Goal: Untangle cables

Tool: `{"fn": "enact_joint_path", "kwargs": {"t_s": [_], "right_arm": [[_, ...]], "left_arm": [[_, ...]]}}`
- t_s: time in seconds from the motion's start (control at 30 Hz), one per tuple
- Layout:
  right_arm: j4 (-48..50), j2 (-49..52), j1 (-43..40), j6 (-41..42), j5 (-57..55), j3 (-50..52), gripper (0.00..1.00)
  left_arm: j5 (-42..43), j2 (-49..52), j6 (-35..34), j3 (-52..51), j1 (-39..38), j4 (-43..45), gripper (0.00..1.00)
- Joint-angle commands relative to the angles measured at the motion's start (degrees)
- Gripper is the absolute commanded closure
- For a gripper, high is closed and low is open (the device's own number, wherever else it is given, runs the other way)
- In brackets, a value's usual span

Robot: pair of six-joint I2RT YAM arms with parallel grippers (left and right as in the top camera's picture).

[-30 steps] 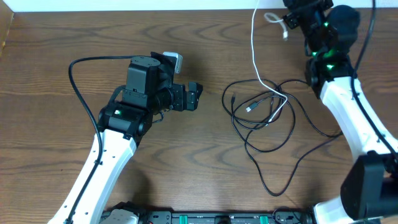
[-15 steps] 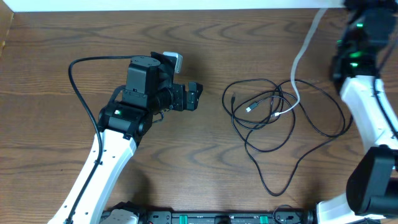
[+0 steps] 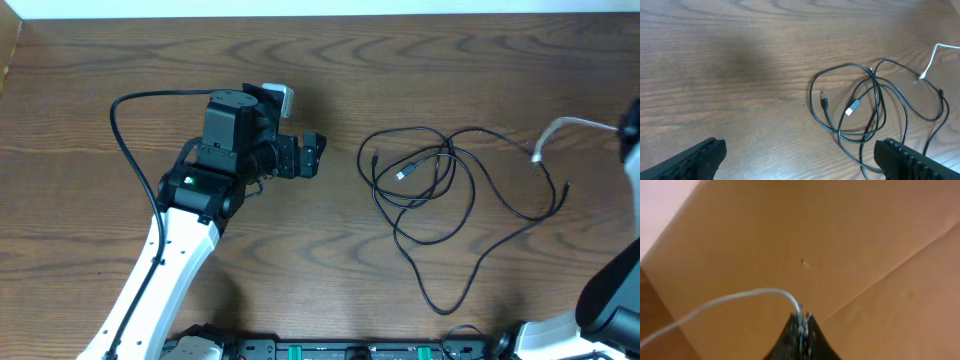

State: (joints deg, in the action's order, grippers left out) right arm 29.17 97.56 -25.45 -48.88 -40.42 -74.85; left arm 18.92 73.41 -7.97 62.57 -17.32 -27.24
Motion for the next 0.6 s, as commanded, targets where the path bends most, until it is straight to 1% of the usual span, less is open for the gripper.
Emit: {"fn": "enact_joint_path", "kwargs": {"t_s": [0.0, 0.1, 0.17, 0.27, 0.33, 0.37, 0.43, 0.53, 0.57], "right_arm": [[-6.2, 0.2, -6.6, 14.6, -0.4, -0.2, 0.99], [-13.5, 0.2, -11.3, 22.9, 3.8, -0.2, 0.99], [-19.2, 0.2, -15.8, 30.9, 9.0, -0.2, 0.99], [-23.6, 0.3, -20.3, 36.2, 17.8, -0.2, 0.99], [-25.0, 0.3, -23.0, 38.9, 23.3, -0.2, 0.99], [-25.8, 0.3, -24.8, 40.9, 27.3, -0.2, 0.99], [-27.2, 0.3, -27.6, 41.6, 36.7, -0.1, 0.98], [-28.0, 0.3, -29.4, 41.6, 41.4, -0.1, 0.98], [-28.1, 0.3, -30.1, 41.6, 42.2, -0.1, 0.95]], "left_arm": [[-0.6, 0.3, -0.5, 1.3, 0.2, -0.2, 0.0], [-0.6, 0.3, -0.5, 1.3, 0.2, -0.2, 0.0], [-0.6, 0.3, -0.5, 1.3, 0.2, -0.2, 0.01], [-0.6, 0.3, -0.5, 1.3, 0.2, -0.2, 0.0], [-0.6, 0.3, -0.5, 1.3, 0.2, -0.2, 0.0], [-0.6, 0.3, -0.5, 1.3, 0.2, -0.2, 0.0], [-0.6, 0.3, -0.5, 1.3, 0.2, -0.2, 0.0], [-0.6, 0.3, -0.5, 1.3, 0.2, -0.2, 0.0], [-0.6, 0.3, -0.5, 1.3, 0.2, -0.2, 0.0]]}}
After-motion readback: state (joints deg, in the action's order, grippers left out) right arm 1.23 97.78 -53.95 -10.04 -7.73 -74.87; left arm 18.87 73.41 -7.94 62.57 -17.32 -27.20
